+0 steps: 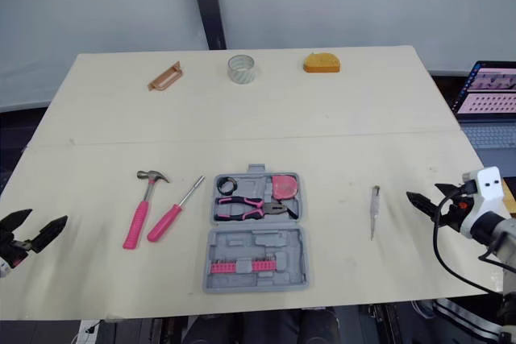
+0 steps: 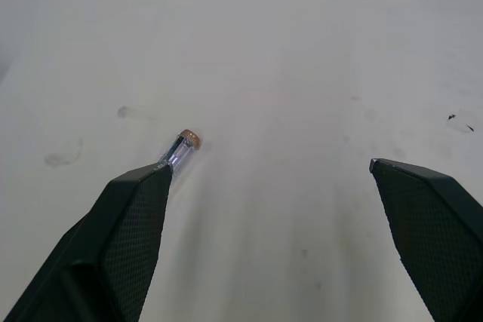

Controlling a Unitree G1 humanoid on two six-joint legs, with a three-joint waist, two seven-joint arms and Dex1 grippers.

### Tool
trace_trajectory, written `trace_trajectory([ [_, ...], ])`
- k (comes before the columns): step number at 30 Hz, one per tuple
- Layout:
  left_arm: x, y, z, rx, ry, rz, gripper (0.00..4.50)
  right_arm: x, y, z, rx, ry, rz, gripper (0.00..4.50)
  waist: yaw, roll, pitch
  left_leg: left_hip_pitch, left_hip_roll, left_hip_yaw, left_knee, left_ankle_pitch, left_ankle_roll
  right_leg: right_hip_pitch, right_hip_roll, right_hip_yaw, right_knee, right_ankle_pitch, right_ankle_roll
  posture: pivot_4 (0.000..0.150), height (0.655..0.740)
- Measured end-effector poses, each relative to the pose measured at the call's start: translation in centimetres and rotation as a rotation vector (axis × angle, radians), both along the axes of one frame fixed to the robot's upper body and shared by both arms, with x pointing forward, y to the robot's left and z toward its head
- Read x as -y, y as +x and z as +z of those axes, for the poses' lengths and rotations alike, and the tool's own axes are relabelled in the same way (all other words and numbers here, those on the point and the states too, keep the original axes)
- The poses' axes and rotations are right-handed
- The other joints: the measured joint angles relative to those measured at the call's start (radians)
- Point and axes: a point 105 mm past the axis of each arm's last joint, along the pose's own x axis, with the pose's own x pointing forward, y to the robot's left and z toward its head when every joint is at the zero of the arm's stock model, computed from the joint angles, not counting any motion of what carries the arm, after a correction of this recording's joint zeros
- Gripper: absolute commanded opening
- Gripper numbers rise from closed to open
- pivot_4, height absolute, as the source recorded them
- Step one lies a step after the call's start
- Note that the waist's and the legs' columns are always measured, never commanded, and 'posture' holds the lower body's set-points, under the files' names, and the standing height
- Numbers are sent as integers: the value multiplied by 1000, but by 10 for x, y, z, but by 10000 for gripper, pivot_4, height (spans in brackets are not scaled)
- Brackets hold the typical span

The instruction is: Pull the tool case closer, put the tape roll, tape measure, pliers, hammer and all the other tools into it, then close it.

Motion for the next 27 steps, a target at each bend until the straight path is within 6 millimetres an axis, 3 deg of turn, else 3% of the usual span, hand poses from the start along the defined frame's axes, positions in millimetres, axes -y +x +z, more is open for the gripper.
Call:
trace_trajectory([
  [5,2,2,3,7,3,-9,45000,-5,-1,-2,-8,6,-4,44256,-3,0,0,0,1,2,0,0,0,-2,1,2,1,0,0,1500,7400],
  [10,17,10,15,35,10,-85,45000,-37,-4,-5,8,62,15,44256,-2,0,0,0,3,3,0,0,-1,-3,2,3,2,0,0,1500,7400],
  [18,109,36,36,22,19,-511,45000,-80,-10,-13,22,73,-127,44256,24,0,0,-1,3,8,1,0,-1,-9,3,11,7,0,-1,1500,7400],
  [21,161,42,46,25,47,-736,45000,-95,-9,-16,33,44,-152,44256,26,0,0,-1,2,12,2,0,-1,-14,3,17,10,1,-1,1500,7400],
  [27,240,35,52,71,74,-1102,45000,-95,-13,-36,-16,-24,-236,44256,20,0,0,-1,3,17,1,0,-1,-17,5,21,11,1,-1,1500,7400],
])
